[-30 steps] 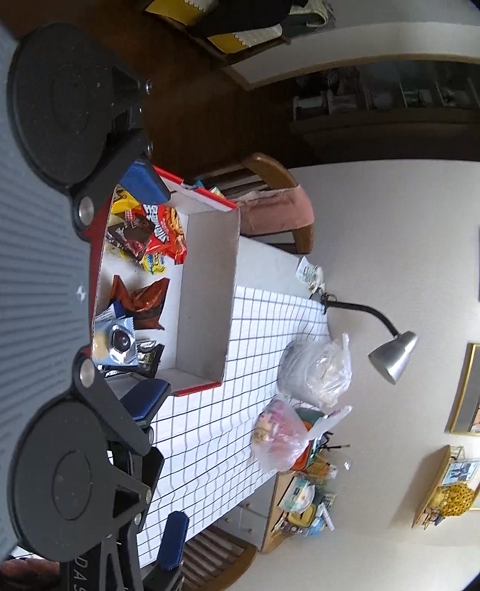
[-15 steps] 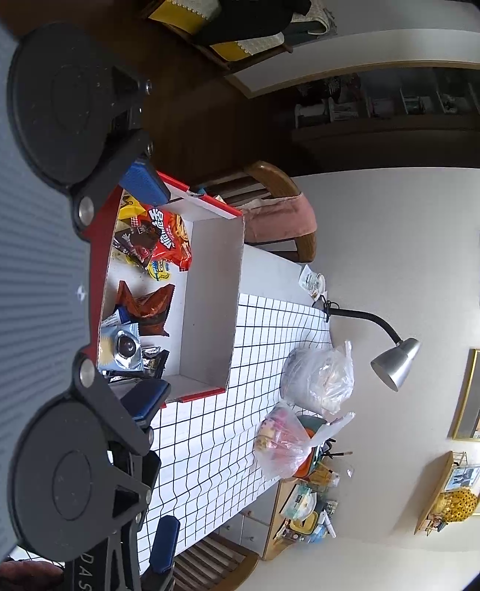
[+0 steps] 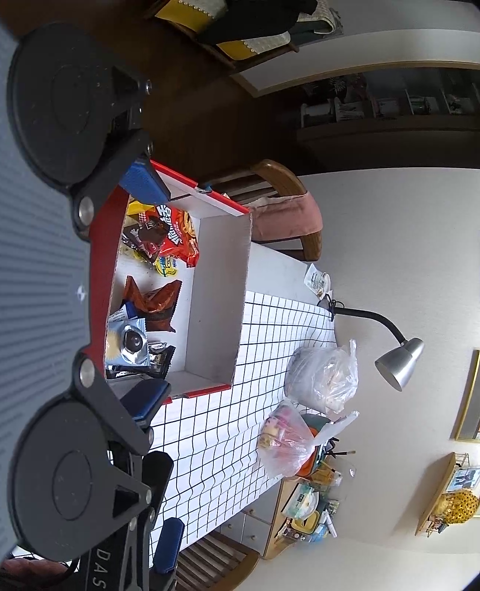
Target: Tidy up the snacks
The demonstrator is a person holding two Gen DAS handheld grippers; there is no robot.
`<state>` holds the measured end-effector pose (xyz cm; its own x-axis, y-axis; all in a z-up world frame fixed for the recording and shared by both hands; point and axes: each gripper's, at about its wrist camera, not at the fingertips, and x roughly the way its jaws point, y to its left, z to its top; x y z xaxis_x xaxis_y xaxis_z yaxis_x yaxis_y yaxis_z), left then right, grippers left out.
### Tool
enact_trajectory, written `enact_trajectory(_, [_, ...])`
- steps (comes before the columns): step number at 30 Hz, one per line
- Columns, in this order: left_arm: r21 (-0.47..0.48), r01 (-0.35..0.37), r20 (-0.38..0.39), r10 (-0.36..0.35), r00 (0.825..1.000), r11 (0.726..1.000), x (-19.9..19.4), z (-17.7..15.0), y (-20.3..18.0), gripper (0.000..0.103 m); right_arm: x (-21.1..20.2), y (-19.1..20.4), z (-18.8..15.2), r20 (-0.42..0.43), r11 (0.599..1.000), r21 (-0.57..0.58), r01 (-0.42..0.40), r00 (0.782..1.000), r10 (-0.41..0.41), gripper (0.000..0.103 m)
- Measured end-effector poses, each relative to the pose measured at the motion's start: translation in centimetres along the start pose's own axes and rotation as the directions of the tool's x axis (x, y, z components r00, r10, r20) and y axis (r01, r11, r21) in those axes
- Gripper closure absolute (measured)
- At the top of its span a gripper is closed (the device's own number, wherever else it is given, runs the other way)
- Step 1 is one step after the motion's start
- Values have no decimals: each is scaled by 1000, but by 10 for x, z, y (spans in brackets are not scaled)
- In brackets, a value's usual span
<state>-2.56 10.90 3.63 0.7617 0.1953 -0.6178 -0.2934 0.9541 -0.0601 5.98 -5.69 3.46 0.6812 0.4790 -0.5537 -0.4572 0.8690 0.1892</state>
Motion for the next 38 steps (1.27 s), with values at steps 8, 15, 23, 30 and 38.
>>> enact_trajectory(8, [-2, -5, -4, 5, 1000, 1000, -1, -1, -2, 2, 0, 0, -1, -3, 1000, -2, -1, 1000, 1, 0])
enact_trajectory(15, [-3, -2, -12, 2, 1000, 1000, 0, -4, -2, 2, 0, -3, -3, -21, 1000, 11, -4, 1000, 4, 0])
enact_trajectory(23, [-7, 0, -30, 0, 1000, 1000, 3, -5, -4, 2, 4, -5, -4, -36, 1000, 19, 1, 999, -1, 0])
enact_trajectory(30, [-13, 5, -40, -5, 999, 1000, 7, -5, -3, 2, 6, -8, -5, -43, 1000, 26, 6, 999, -5, 0])
enact_trajectory(38, [-21, 10, -57, -11, 998, 1000, 11, -7, -4, 2, 8, -9, -7, -50, 999, 34, 6, 999, -5, 0])
